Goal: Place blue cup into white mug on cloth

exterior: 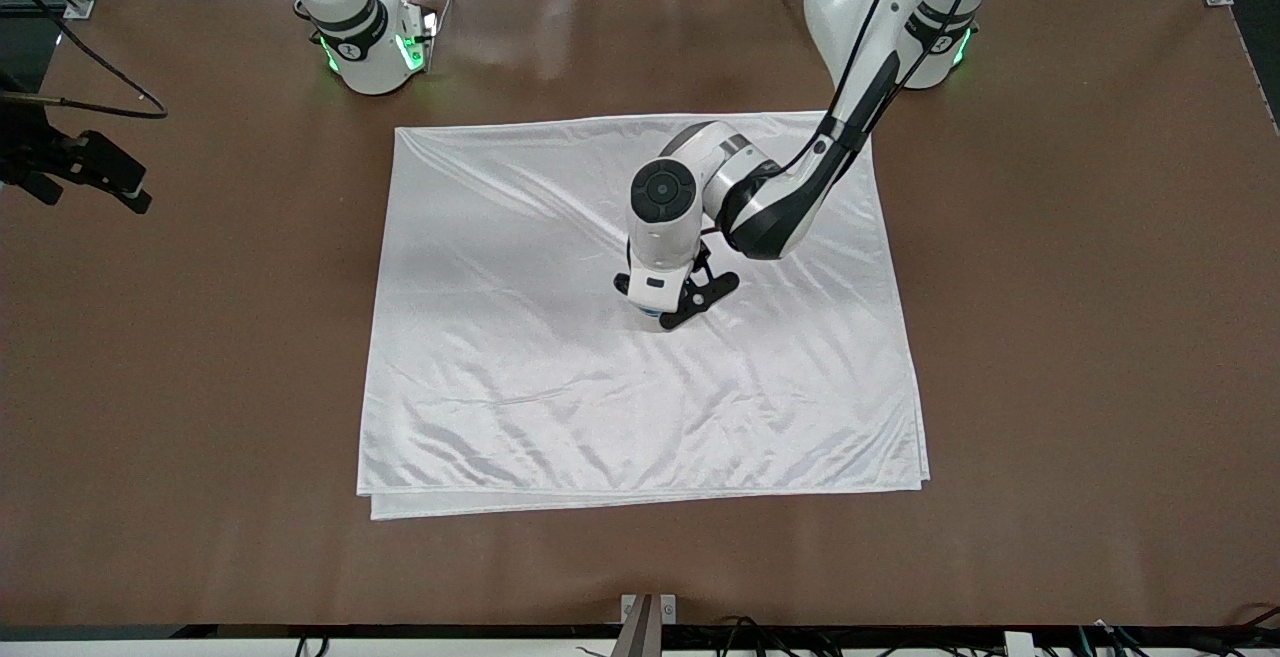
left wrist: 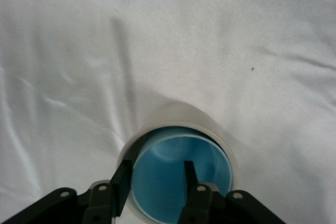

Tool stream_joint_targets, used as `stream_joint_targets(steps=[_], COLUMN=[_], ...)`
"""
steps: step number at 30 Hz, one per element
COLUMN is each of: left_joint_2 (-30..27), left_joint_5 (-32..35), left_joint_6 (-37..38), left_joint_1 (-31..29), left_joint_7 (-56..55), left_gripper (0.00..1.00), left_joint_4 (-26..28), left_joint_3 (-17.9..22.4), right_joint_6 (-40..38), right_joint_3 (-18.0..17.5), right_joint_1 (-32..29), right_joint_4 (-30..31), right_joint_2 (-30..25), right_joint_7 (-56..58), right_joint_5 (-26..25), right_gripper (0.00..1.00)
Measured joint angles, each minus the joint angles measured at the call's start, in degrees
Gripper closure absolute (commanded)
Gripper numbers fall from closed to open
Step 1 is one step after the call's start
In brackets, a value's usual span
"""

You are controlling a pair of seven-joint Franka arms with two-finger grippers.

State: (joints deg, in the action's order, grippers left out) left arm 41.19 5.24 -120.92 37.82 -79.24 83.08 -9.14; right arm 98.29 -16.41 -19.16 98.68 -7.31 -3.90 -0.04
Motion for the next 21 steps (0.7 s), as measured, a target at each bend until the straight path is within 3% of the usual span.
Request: stream_joint_targets(steps=[16, 21], left_joint_2=[-1.7, -3.8], left_joint_5=[0.0, 0.3], left_joint_6=[-0.4, -0.4], left_joint_1=[-0.1, -0.3], left_joint_7=[0.0, 0.1], left_gripper=[0.0, 0.0], left_joint_4=[-0.8, -1.0], left_joint_3=[0.1, 1.9], right_joint_6=[0.0, 0.1], right_joint_3=[-0.2, -0.2], right_joint_1=[0.0, 0.0], right_joint_4=[-0.2, -0.5], right_joint_2=[0.0, 0.0], right_joint_7=[-0.2, -0.2], right_joint_5=[0.0, 0.0], right_gripper=[0.0, 0.0])
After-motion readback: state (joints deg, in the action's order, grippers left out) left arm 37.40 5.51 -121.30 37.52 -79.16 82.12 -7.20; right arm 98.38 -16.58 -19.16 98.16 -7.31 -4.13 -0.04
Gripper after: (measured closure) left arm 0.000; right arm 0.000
